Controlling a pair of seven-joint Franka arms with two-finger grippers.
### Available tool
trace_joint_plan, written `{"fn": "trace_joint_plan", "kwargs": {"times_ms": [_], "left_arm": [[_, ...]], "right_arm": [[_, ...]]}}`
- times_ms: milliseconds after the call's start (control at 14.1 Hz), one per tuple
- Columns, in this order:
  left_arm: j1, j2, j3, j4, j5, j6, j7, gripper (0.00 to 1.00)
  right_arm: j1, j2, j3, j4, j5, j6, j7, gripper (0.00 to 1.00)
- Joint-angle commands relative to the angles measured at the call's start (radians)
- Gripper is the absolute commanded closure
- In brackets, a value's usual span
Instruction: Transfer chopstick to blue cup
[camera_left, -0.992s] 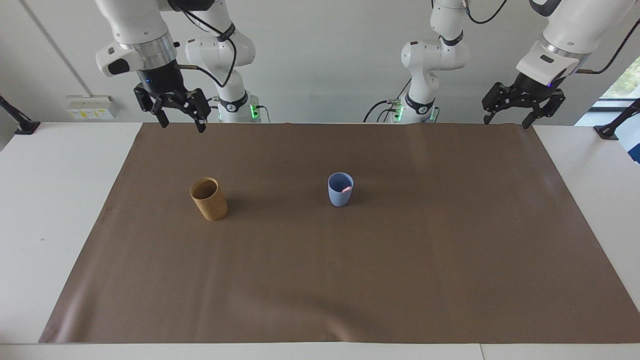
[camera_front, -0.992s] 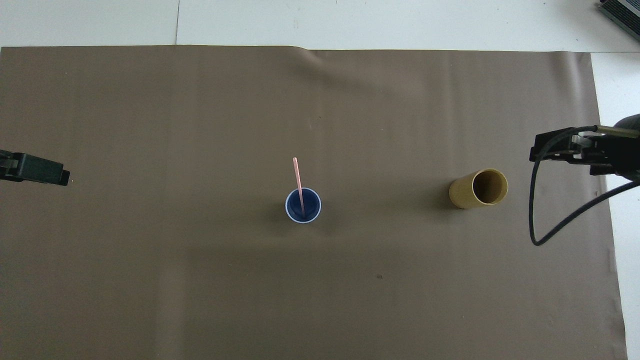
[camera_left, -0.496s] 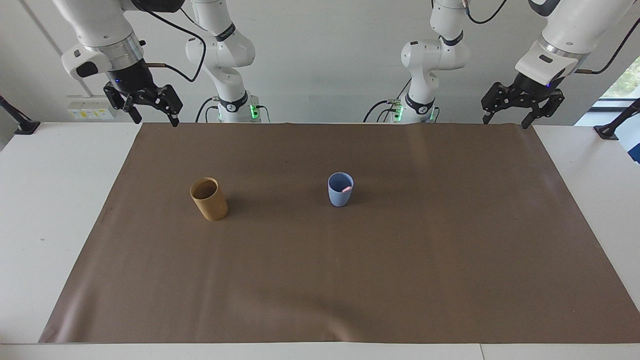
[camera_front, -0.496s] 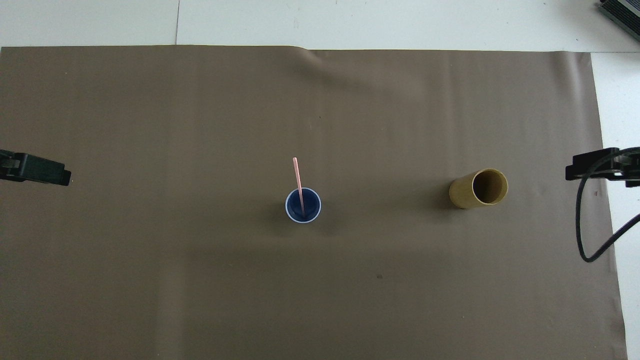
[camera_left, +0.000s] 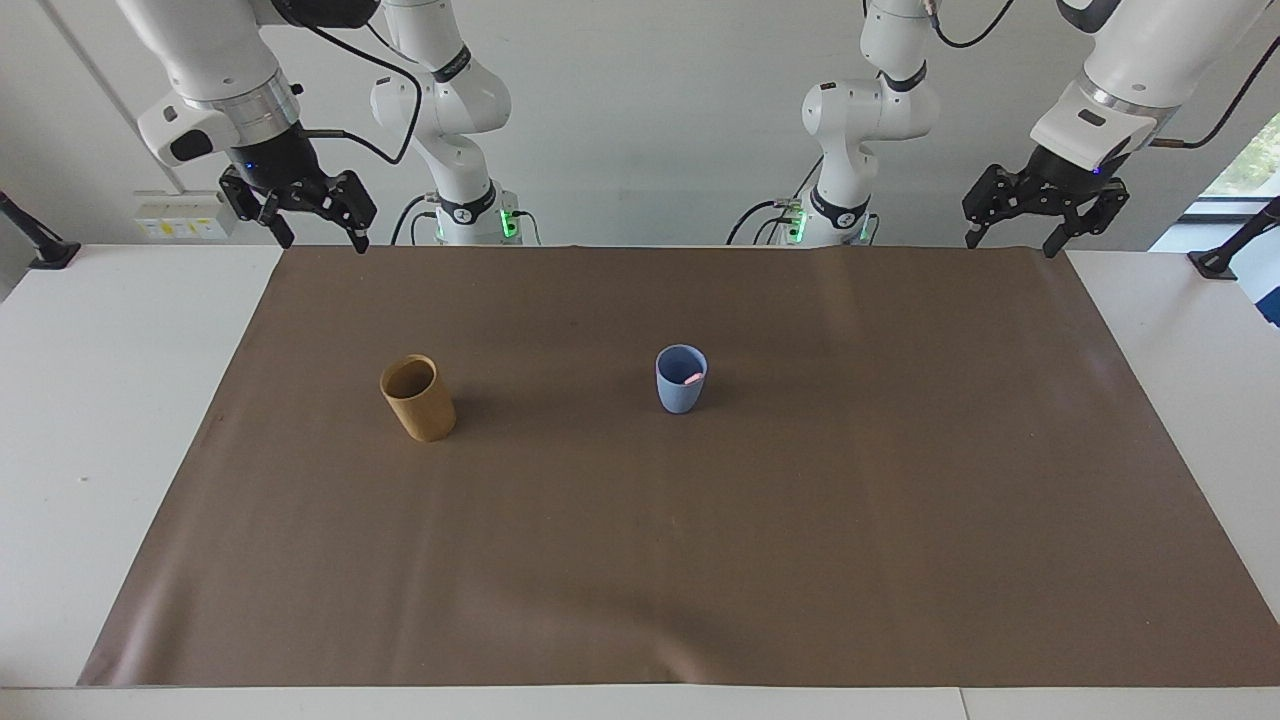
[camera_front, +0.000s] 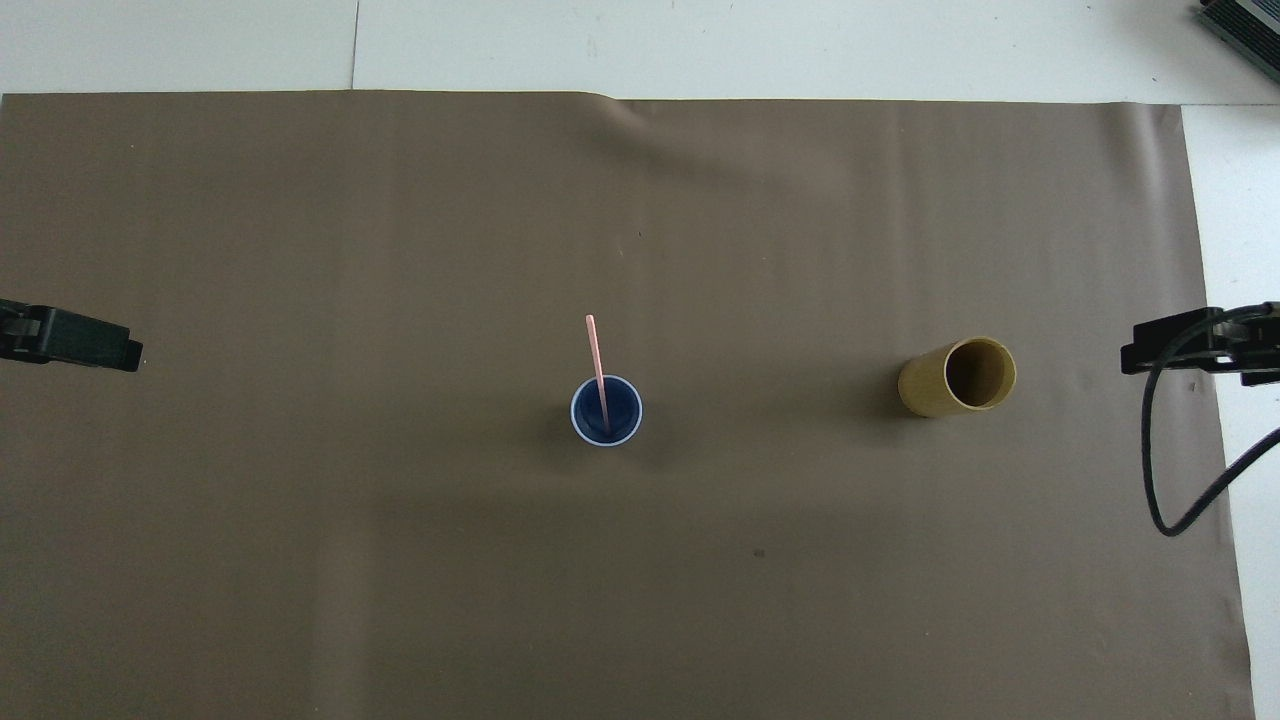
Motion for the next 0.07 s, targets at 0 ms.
{"fn": "trace_joint_plan", "kwargs": {"times_ms": [0], "left_arm": [[-0.012,-0.018,0.006,-0.022,0.007,-0.004,-0.017,0.0]], "right_arm": [[0.012,-0.034,0.002,-0.042,-0.019,0.002,-0.005,0.0]]}}
